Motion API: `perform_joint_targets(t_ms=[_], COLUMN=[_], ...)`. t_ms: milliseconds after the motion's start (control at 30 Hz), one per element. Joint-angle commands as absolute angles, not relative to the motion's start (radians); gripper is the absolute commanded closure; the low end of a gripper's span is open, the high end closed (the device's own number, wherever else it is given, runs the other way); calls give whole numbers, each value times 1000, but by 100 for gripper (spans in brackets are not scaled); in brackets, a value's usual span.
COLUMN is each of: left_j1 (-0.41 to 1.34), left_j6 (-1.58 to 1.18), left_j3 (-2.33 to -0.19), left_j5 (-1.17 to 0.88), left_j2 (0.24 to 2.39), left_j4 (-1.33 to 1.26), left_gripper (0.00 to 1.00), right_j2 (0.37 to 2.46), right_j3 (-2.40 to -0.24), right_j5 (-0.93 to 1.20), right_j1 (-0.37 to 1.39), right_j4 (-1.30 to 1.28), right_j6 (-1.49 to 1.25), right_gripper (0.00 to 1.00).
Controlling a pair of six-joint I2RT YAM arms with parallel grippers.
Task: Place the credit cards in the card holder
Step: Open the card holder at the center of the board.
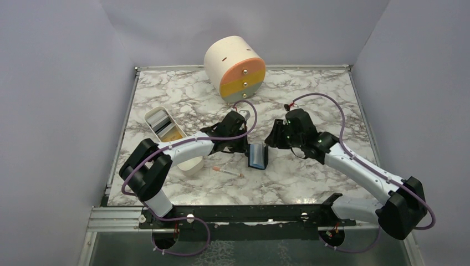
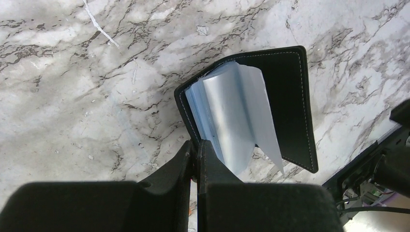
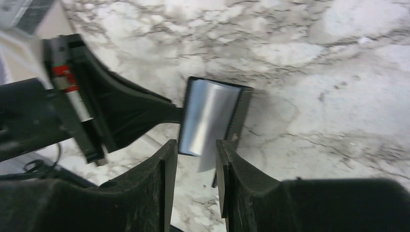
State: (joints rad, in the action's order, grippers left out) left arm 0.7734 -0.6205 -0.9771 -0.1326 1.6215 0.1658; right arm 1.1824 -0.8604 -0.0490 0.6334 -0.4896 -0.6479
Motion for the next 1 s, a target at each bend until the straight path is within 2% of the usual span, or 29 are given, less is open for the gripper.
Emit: perform_joint_targets(t_ms=[0, 200, 367, 433, 567, 700, 967], left_j1=[771, 772, 772, 772, 772, 770, 767], left_j6=[-639, -644, -646, -643, -637, -637, -624], left_j3=[-985, -978, -977, -979, -979, -980, -967], left_j5=[-167, -164, -163, -160, -164, -178, -198], left_j2=[1606, 1599, 1595, 1598, 1598, 1586, 1610], left_j4=[145, 146, 143, 144, 153, 156, 107], left_gripper=[100, 100, 100, 100, 100, 95, 69], right_j2=[1196, 1303, 1357, 1375, 1406, 1412, 1381], right_j3=[-826, -830, -810, -802, -784, -751, -713], right_j5=[100, -8, 12, 0, -63, -80, -86], right_j1=[660, 665, 666, 666, 666, 666, 666], right_j4=[-349, -391, -362, -358, -359, -341, -300], right_j6=[-676, -674, -669, -666, -657, -644, -638], right_gripper=[65, 47, 44, 47, 63, 73, 81])
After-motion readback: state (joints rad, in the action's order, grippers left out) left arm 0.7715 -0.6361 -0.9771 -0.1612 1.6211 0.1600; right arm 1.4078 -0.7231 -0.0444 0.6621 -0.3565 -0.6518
